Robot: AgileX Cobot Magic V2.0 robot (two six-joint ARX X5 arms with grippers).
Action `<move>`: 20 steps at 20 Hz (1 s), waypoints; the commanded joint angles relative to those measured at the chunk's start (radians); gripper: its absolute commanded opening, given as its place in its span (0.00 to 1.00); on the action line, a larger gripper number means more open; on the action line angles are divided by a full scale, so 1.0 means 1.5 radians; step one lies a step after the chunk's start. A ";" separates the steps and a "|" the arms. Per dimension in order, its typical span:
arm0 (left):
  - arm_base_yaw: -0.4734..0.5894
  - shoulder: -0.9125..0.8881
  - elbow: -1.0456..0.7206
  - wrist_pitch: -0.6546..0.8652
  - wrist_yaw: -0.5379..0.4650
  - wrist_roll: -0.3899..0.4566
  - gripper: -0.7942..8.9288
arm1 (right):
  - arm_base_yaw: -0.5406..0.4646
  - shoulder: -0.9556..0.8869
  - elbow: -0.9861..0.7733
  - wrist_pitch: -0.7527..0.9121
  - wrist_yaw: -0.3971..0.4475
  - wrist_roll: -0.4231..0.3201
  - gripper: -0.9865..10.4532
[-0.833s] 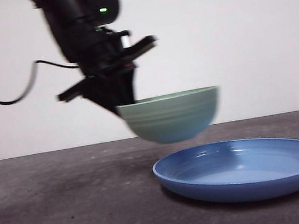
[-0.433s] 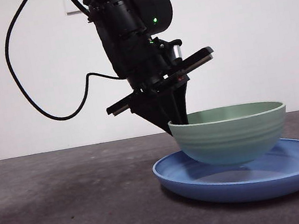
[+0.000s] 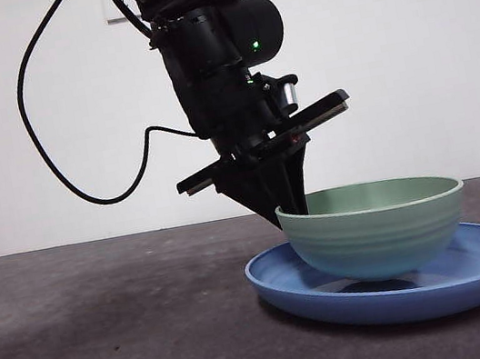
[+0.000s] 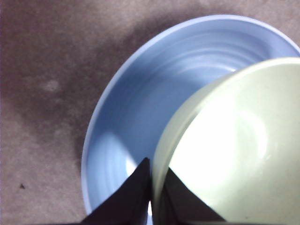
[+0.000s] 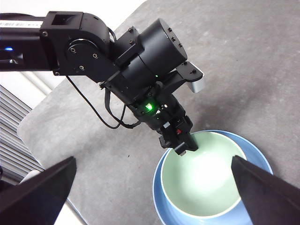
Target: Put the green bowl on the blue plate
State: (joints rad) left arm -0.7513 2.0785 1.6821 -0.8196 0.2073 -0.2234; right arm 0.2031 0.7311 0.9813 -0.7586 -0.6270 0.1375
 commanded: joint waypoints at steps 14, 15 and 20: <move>0.005 0.012 0.125 -0.104 -0.002 0.045 0.51 | 0.003 0.004 0.012 0.004 -0.001 -0.005 0.65; 0.006 0.006 0.155 -0.131 -0.002 0.059 0.52 | 0.003 0.004 0.012 0.004 -0.001 -0.005 0.65; 0.007 -0.084 0.207 -0.216 -0.002 0.109 0.64 | 0.003 0.004 0.012 0.004 -0.001 -0.005 0.65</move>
State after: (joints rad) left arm -0.7353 1.9541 1.9575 -1.1484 0.2073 -0.0910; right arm 0.2031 0.7311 0.9813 -0.7586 -0.6270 0.1375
